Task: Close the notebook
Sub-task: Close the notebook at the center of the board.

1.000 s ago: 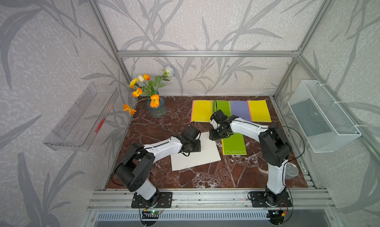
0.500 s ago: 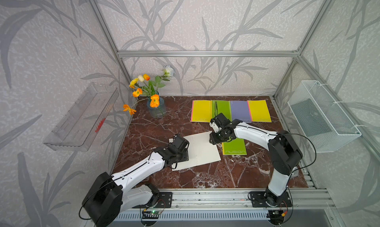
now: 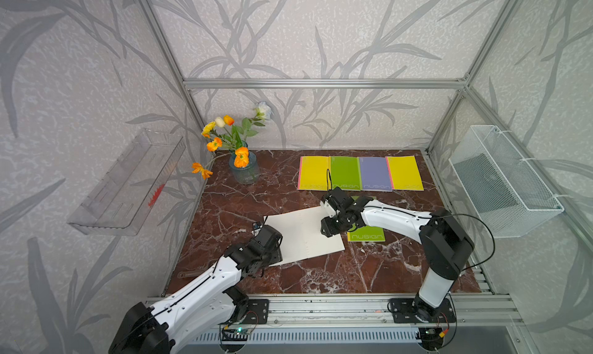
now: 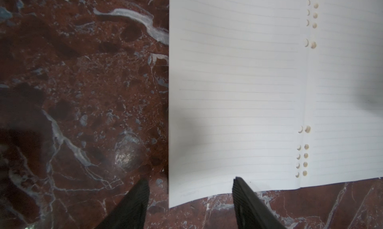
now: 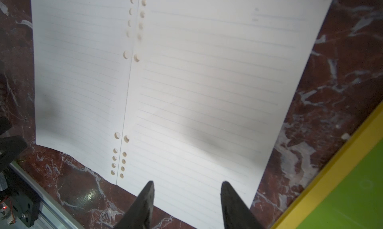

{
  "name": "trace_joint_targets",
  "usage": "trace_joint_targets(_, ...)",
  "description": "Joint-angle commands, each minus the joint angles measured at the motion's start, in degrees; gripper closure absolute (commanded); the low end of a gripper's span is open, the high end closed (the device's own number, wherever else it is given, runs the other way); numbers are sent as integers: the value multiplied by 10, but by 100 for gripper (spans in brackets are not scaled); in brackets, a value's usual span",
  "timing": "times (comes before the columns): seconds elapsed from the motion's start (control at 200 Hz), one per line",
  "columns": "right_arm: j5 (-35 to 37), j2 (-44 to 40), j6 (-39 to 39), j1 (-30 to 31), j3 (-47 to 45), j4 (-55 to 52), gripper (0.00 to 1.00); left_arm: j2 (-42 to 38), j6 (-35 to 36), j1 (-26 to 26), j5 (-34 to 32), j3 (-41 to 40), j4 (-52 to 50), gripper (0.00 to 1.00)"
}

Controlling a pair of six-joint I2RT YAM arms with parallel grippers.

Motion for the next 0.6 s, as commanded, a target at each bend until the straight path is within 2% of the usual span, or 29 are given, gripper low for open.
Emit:
trace_joint_targets(0.0, 7, -9, 11, 4, -12, 9, 48, 4, -11, 6, 3, -16, 6, 35)
trace_joint_targets(0.595, 1, 10, 19, 8, -27, 20, 48, 34, -6, 20, 29, -37, 48, 36)
